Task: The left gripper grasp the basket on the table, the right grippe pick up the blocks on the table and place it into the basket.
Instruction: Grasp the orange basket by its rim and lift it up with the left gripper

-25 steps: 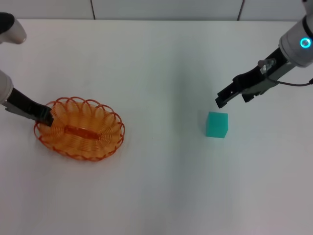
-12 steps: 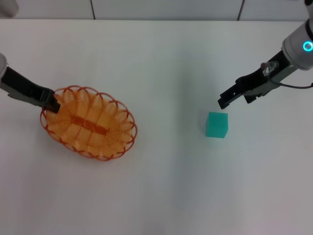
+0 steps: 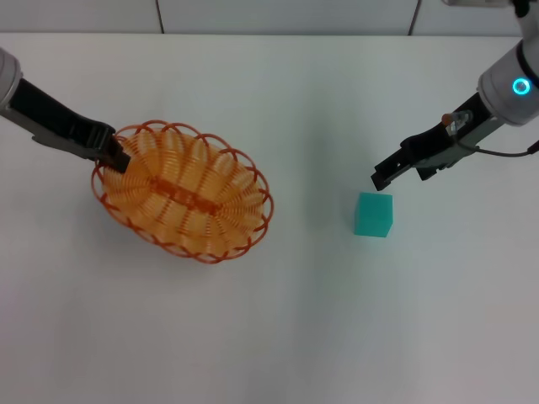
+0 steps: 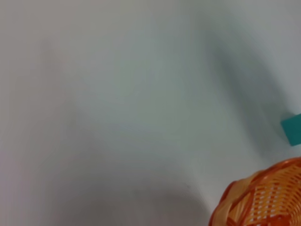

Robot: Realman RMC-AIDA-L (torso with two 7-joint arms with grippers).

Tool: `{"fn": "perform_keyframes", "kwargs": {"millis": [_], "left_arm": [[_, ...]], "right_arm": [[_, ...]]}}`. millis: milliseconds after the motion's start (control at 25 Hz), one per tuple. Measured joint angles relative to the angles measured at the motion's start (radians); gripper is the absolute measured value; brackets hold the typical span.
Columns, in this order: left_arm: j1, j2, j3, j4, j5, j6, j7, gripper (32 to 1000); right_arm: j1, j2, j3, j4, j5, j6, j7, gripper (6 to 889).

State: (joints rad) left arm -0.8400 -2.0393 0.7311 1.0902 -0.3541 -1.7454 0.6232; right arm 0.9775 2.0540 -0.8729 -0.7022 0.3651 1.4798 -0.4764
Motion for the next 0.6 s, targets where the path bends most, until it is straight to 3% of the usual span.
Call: {"fn": "perform_keyframes", "kwargs": {"millis": [400, 600], "left_arm": [[-0.020, -0.0002, -0.001, 0.034, -0.016, -0.063, -0.017, 93], [-0.035, 0.0057, -0.003, 0.035, -0.028, -0.073, -0.023, 92]], "right_arm": [[0.004, 0.000, -0.002, 0.049, 0.000, -0.060, -0.012, 846], [0.009, 0.000, -0.025, 0.069, 0.000, -0.093, -0.014, 847]]}}
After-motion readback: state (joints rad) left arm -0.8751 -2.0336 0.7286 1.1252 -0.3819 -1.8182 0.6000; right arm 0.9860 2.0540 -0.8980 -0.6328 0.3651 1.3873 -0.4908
